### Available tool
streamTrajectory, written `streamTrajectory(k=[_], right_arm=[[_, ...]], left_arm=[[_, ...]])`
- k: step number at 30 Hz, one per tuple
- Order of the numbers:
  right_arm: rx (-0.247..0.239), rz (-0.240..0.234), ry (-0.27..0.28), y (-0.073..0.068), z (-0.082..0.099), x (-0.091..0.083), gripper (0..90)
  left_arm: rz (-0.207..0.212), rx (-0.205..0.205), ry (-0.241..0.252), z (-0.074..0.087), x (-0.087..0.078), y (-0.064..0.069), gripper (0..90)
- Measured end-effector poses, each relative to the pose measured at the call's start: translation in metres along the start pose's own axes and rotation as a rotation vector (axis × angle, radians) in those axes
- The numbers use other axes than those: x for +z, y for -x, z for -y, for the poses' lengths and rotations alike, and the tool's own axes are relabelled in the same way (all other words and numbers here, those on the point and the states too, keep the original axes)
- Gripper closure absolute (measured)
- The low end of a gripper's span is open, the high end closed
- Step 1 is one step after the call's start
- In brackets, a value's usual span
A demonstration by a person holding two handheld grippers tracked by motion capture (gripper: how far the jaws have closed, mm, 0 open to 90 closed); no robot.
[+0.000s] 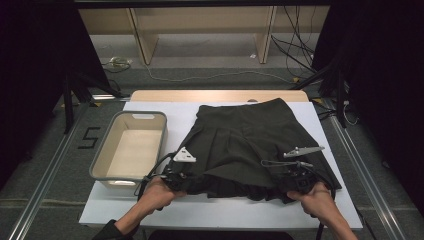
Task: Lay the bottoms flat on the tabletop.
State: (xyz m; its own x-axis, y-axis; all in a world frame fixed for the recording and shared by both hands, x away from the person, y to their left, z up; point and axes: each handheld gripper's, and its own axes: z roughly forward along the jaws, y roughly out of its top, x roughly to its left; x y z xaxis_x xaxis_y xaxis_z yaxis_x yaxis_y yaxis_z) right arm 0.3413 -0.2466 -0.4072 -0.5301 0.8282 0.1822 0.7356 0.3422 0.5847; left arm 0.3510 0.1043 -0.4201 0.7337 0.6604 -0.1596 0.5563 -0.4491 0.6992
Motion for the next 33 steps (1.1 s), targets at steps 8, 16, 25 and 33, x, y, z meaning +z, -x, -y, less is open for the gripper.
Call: streamTrajectory(k=[8, 16, 25, 33], right_arm=[[-0.023, -0.033, -0.020, -0.023, 0.007, 0.005, 87.2], [-0.024, -0.025, -0.056, -0.029, 0.013, 0.019, 87.1], [-0.030, -0.014, -0.052, -0.028, 0.014, 0.020, 72.5], [0.037, 0.011, 0.080, -0.009, 0.006, 0.000, 52.2]], left_arm=[[-0.004, -0.012, -0.025, 0.012, -0.003, -0.006, 82.7], [0.046, 0.035, -0.098, 0.020, 0.008, 0.014, 81.5], [0.049, -0.002, -0.074, 0.014, 0.001, 0.013, 48.3], [0.037, -0.010, -0.019, -0.011, 0.013, 0.028, 35.6]])
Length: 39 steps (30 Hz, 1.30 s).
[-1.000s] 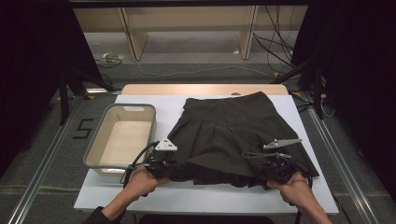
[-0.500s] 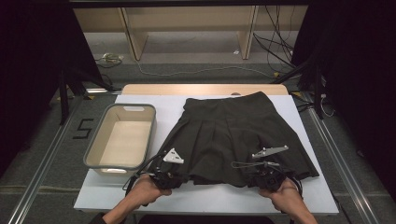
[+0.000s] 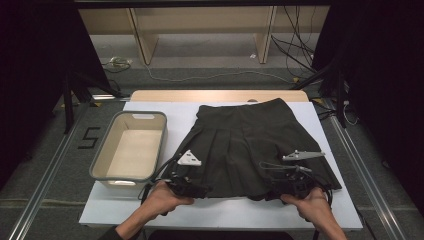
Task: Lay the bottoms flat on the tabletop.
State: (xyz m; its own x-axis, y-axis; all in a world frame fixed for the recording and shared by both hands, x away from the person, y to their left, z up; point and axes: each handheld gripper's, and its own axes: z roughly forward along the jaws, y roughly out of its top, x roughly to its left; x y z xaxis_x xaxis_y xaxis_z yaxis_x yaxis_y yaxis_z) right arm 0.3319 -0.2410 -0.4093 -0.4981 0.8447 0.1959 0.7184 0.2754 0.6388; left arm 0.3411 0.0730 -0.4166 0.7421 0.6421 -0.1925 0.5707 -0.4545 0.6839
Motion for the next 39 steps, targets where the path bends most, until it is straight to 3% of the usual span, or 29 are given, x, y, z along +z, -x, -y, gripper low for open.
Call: streamTrajectory(k=[8, 11, 13, 19, 22, 28, 35, 39], right_arm=[[0.045, 0.021, 0.043, 0.018, -0.004, -0.015, 46.8], [0.092, -0.004, 0.061, 0.027, -0.004, -0.022, 46.7], [0.080, 0.004, 0.047, 0.027, -0.003, -0.022, 46.3], [0.078, 0.018, 0.030, 0.027, -0.001, -0.019, 45.0], [0.085, 0.025, 0.035, 0.028, -0.002, -0.018, 42.6], [0.045, 0.028, -0.011, 0.019, 0.001, -0.003, 39.3], [0.009, 0.017, -0.006, 0.010, 0.000, -0.001, 37.2], [0.006, 0.014, 0.015, 0.009, -0.001, -0.006, 36.5]], left_arm=[[-0.030, -0.032, -0.065, -0.016, 0.041, 0.010, 34.2], [-0.011, -0.080, -0.060, -0.025, 0.052, 0.010, 33.4], [-0.005, -0.101, -0.054, -0.030, 0.057, 0.012, 33.0], [-0.042, -0.100, -0.099, -0.033, 0.076, 0.016, 29.8], [-0.030, -0.116, -0.109, -0.035, 0.084, 0.019, 28.5], [-0.044, -0.115, -0.117, -0.039, 0.098, 0.025, 28.6], [-0.036, -0.091, -0.100, -0.038, 0.101, 0.025, 62.3], [-0.003, -0.083, -0.102, -0.036, 0.095, 0.025, 72.4]])
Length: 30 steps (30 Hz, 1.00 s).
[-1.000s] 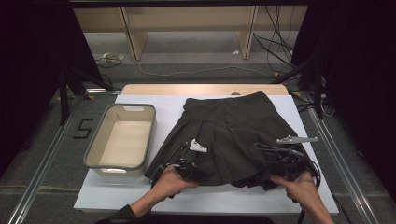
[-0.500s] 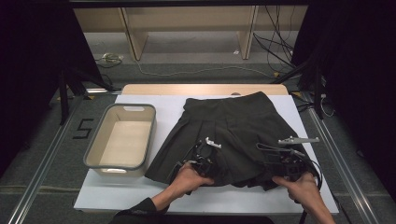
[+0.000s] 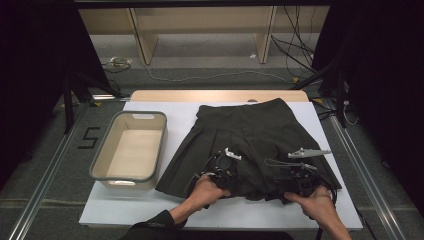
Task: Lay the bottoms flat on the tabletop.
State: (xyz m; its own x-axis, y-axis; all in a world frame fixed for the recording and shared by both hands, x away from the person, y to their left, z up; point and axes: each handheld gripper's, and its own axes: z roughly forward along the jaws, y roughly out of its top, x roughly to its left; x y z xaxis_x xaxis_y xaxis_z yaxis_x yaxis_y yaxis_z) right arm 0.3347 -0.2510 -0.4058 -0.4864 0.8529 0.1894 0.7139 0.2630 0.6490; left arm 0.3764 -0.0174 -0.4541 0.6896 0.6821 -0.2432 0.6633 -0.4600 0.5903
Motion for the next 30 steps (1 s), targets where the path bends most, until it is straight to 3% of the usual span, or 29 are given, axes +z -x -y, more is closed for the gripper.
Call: streamTrajectory(k=[6, 9, 13, 17, 19, 21, 25, 27, 28, 30], right_arm=[[0.003, 0.030, -0.020, 0.006, 0.004, 0.003, 40.1], [-0.004, 0.027, -0.038, 0.006, 0.005, 0.007, 45.0], [-0.015, 0.010, -0.067, 0.002, 0.007, 0.015, 52.8], [-0.053, -0.019, -0.099, -0.010, 0.012, 0.024, 79.4], [-0.083, -0.021, -0.125, -0.017, 0.013, 0.030, 86.0], [-0.095, -0.053, -0.158, -0.027, 0.013, 0.036, 87.0], [-0.132, -0.054, -0.171, -0.042, 0.013, 0.042, 87.2], [-0.130, -0.058, -0.172, -0.044, 0.013, 0.042, 86.5], [-0.127, -0.062, -0.173, -0.043, 0.013, 0.043, 84.1], [-0.108, -0.084, -0.175, -0.039, 0.012, 0.042, 70.5]], left_arm=[[0.026, 0.016, 0.001, 0.011, -0.015, -0.005, 86.4], [0.041, 0.004, 0.004, 0.012, -0.017, -0.008, 87.6], [0.049, 0.017, 0.001, 0.014, -0.018, -0.007, 88.3], [0.058, 0.022, 0.010, 0.017, -0.030, -0.014, 88.3], [0.068, 0.012, 0.023, 0.018, -0.035, -0.019, 88.3], [0.079, 0.010, 0.023, 0.018, -0.040, -0.023, 88.3], [0.081, 0.049, 0.017, 0.018, -0.049, -0.026, 88.2], [0.068, 0.065, 0.014, 0.020, -0.051, -0.025, 88.0], [0.069, 0.065, 0.012, 0.022, -0.050, -0.025, 87.8], [0.065, 0.068, 0.002, 0.024, -0.047, -0.025, 87.5]])
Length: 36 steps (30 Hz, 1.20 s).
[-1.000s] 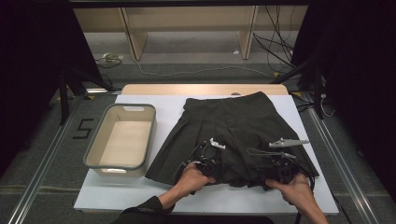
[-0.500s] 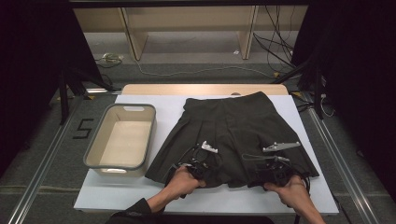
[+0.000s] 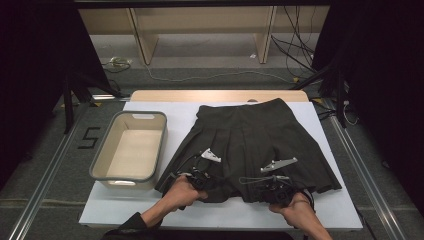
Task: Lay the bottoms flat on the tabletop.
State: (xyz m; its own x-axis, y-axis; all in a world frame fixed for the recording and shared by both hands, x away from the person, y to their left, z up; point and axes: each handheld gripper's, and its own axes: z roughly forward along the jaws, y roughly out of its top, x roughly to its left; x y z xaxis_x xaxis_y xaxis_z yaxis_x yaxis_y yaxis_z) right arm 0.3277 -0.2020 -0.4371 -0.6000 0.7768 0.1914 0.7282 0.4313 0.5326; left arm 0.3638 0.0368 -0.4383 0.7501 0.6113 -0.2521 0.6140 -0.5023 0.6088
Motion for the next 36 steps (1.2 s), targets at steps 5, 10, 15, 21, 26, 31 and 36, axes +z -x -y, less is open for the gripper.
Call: streamTrajectory(k=[5, 10, 15, 21, 26, 31, 36], right_arm=[[0.029, 0.016, 0.089, 0.013, -0.002, -0.023, 56.9], [0.081, 0.092, 0.152, 0.038, 0.002, -0.045, 52.6], [0.139, 0.180, 0.188, 0.068, 0.009, -0.059, 53.2], [0.154, 0.297, 0.138, 0.094, 0.020, -0.058, 52.8], [0.202, 0.321, 0.085, 0.115, 0.028, -0.053, 51.8], [0.232, 0.267, 0.024, 0.124, 0.034, -0.041, 56.3], [0.203, 0.251, -0.047, 0.119, 0.035, -0.031, 82.2]], left_arm=[[0.019, 0.020, -0.032, 0.002, 0.017, 0.010, 85.0], [0.033, 0.024, 0.007, -0.002, 0.006, 0.010, 70.4], [-0.001, -0.022, 0.055, -0.006, -0.010, -0.005, 53.2], [-0.074, -0.035, 0.060, -0.003, -0.023, -0.019, 42.2], [-0.149, -0.060, 0.074, 0.003, -0.035, -0.033, 39.2], [-0.197, -0.098, 0.071, 0.011, -0.042, -0.046, 36.8], [-0.240, -0.103, 0.051, 0.018, -0.046, -0.052, 35.4]])
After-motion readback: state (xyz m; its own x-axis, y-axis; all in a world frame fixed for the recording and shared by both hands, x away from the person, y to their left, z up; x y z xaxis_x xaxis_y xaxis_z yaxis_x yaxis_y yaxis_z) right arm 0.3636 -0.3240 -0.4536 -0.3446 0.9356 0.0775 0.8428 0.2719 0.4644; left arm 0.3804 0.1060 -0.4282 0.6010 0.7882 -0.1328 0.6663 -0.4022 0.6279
